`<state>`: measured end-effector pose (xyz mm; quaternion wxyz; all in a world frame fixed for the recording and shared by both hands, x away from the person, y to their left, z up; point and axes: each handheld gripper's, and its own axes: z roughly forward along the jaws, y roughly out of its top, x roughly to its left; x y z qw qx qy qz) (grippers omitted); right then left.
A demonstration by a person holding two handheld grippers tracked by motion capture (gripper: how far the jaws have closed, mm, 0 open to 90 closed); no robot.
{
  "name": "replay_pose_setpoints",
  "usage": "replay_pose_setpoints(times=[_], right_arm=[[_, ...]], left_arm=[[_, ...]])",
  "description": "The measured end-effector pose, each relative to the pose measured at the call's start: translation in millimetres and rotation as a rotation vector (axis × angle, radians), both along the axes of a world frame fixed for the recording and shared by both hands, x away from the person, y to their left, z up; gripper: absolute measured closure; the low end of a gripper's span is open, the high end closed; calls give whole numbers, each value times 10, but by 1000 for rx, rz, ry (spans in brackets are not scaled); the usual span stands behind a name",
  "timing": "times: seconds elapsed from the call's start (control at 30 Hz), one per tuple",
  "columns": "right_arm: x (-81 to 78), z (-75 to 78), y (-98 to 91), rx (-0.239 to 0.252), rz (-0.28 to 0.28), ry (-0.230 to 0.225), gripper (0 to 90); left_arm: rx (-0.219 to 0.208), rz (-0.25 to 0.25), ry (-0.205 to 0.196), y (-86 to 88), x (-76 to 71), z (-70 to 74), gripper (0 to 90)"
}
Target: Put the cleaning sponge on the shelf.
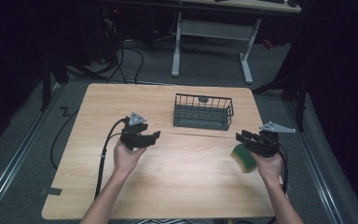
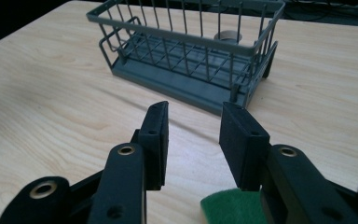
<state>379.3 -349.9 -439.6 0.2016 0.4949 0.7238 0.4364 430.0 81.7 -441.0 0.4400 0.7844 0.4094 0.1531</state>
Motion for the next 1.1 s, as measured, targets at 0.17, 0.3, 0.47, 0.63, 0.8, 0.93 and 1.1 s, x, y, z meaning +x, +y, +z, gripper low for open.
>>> replay_pose_setpoints(times=[0.17,0.3,0.47,0.63,0.8,0.93,1.1], right_arm=[[139,77,-48,17,-17,-2,631],[232,113,-50,14,-31,-5,631],[422,161,-20,-19,-49,0,628],[532,166,4,-39,-60,-5,625],[678,153,11,-29,-72,7,626],[732,126,-16,6,-93,7,625],[873,78,-28,4,-128,33,610]], left_arm=[[-27,10,7,-92,147,73,401],[-35,14,4,-157,240,109,407],[-48,21,6,-288,432,171,423],[-27,30,15,-396,570,191,431],[-5,43,30,-555,749,189,443],[-13,61,41,-618,843,165,452],[-4,75,35,-733,967,141,467]])
